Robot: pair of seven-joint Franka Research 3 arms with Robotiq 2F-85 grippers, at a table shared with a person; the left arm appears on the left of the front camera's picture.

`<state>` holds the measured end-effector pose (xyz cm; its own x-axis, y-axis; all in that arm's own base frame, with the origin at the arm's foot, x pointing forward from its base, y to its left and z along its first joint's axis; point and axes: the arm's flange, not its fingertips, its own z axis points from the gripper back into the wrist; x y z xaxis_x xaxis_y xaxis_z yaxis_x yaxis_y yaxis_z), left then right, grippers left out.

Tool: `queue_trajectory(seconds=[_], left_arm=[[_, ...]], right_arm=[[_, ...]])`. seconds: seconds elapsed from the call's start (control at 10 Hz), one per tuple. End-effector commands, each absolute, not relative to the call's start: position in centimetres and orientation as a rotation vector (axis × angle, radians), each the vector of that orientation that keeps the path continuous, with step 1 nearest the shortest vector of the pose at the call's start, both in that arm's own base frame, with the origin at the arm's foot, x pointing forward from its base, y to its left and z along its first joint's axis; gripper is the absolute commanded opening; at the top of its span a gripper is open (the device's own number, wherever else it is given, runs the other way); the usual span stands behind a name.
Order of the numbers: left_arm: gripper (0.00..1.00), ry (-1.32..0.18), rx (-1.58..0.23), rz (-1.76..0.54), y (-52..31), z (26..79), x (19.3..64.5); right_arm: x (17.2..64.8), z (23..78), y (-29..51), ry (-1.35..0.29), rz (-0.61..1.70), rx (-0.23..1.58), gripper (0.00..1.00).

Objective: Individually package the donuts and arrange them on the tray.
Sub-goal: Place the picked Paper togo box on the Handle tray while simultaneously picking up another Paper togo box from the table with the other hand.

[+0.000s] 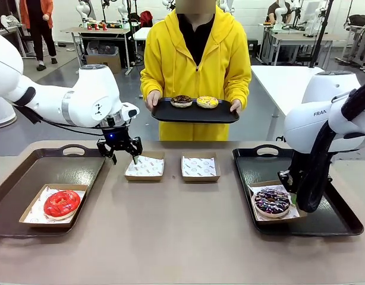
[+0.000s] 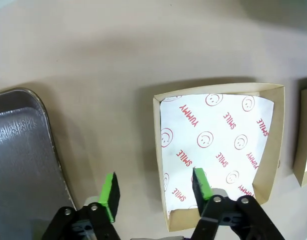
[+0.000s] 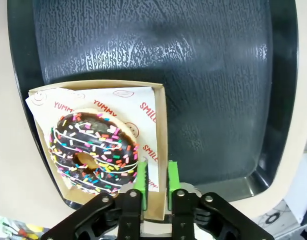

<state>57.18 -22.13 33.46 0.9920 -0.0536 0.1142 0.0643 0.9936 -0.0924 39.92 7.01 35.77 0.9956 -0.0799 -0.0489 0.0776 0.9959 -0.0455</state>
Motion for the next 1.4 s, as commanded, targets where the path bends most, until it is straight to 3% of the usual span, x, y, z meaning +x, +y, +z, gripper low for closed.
queue_trajectory(seconds=[0.0, 0.2, 0.3, 0.4, 1.1, 1.3], left_arm=[[0.0, -0.102, -0.12, -0.062, -21.7, 32.9, 58.1], [0.0, -0.09, -0.125, -0.062, -21.6, 32.5, 58.4], [0.07, -0.089, -0.125, -0.06, -21.6, 32.5, 58.5], [0.0, -0.088, -0.129, -0.059, -21.7, 32.5, 58.5], [0.0, -0.06, -0.121, -0.063, -21.8, 32.7, 58.4], [0.0, -0.026, -0.136, -0.07, -22.3, 35.1, 57.7]], right_arm=[[40.2, 35.5, 6.8, 0.054, -0.062, 0.001, 1.0], [40.3, 35.5, 6.9, 0.052, -0.061, 0.002, 1.0], [40.3, 35.5, 6.9, 0.053, -0.061, 0.001, 0.96], [40.2, 35.5, 6.9, 0.052, -0.06, 0.001, 1.0], [39.7, 36.4, 5.9, 0.03, -0.084, 0.046, 1.0], [37.7, 39.9, 3.6, -0.013, -0.09, 0.221, 1.0]])
